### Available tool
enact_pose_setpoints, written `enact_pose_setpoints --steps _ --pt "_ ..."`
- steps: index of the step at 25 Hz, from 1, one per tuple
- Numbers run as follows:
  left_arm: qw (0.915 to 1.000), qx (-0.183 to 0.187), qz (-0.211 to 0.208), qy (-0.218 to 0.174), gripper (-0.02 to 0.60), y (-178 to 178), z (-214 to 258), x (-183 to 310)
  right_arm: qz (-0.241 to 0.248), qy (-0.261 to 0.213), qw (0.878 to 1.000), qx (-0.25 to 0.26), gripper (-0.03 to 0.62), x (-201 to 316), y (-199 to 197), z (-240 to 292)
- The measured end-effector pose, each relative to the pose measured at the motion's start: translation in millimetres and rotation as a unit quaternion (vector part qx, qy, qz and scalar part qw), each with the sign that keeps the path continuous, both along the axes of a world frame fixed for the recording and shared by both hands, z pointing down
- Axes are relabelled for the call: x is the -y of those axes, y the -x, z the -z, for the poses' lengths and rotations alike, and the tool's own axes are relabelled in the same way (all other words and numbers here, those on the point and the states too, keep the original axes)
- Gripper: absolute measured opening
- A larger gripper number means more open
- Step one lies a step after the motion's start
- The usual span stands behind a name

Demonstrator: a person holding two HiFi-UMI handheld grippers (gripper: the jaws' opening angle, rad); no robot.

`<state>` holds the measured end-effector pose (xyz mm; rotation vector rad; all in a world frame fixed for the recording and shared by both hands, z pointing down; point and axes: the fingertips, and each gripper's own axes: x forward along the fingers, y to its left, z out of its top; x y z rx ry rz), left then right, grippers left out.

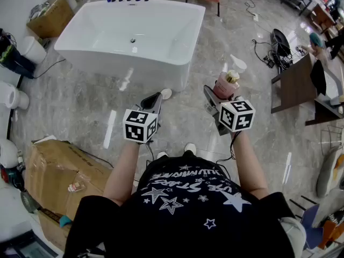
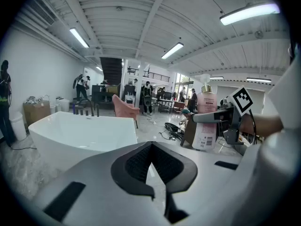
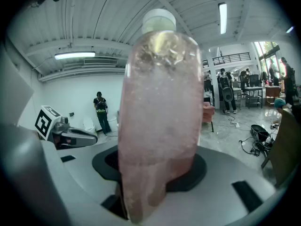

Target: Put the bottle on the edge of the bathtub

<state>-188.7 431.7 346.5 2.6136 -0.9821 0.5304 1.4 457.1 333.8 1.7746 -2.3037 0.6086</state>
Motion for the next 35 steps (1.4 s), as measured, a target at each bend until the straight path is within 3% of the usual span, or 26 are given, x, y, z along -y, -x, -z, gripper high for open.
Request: enact_pose_setpoints --steps 11,26,35 --pt "0.9998 0.011 0.009 0.017 0.015 -13 -14 -8 0.007 0.003 1.0 0.014 0.215 -2 -12 -10" --pt "0.9993 0.022 0.028 0.011 0.015 -71 -18 20 0.012 -0.002 1.0 0.024 0.216 23 -75 -25" --pt "0.9989 0.011 0.04 0.024 0.015 -84 -32 91 -0.009 0.018 0.999 0.03 0.218 81 -106 -46"
